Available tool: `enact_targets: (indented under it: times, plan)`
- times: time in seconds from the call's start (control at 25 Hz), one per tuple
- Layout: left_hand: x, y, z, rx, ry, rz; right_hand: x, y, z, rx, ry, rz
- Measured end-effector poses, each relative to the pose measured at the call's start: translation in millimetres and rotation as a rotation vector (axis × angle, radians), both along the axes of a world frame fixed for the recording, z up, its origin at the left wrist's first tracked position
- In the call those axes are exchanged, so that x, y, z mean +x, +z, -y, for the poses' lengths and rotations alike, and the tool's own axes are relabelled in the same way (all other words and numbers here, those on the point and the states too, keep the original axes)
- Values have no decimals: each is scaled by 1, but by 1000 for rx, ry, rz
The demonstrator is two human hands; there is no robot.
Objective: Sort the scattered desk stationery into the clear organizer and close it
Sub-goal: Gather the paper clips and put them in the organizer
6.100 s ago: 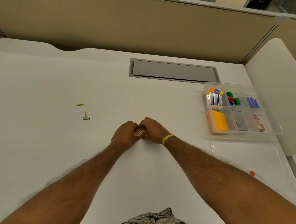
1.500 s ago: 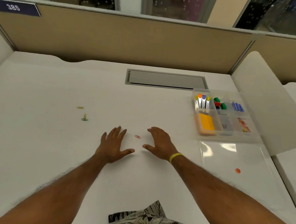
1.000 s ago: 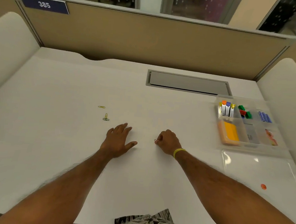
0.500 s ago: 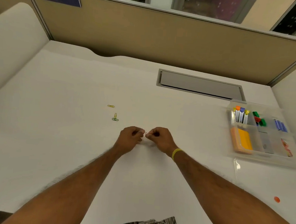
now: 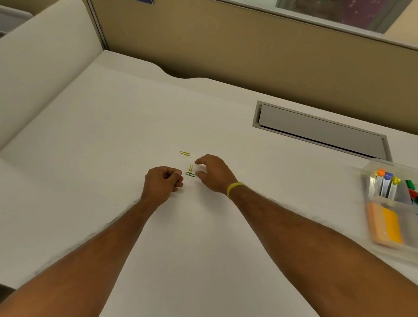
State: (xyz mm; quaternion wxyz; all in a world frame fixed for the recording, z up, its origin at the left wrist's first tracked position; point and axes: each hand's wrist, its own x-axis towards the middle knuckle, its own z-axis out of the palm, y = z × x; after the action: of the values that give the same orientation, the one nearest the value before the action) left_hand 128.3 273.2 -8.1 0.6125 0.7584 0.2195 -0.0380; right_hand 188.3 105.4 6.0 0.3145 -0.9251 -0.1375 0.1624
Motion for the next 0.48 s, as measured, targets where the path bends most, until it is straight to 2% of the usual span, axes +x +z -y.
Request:
enact_targets:
  times: [0.12,0.28,0.36,0.48]
  plan:
    - [9,-2,-19,16,46,7,24,-6,-21,-173,225,-26]
    - [18,-5,-28,19,76,13,37,-24,-28,-300,395,-3]
    - [22,-7,-29,22,76,16,34,-31,-22,-323,432,58]
    - [26,-11,-29,26,75,11,20,-43,-4,-244,424,204]
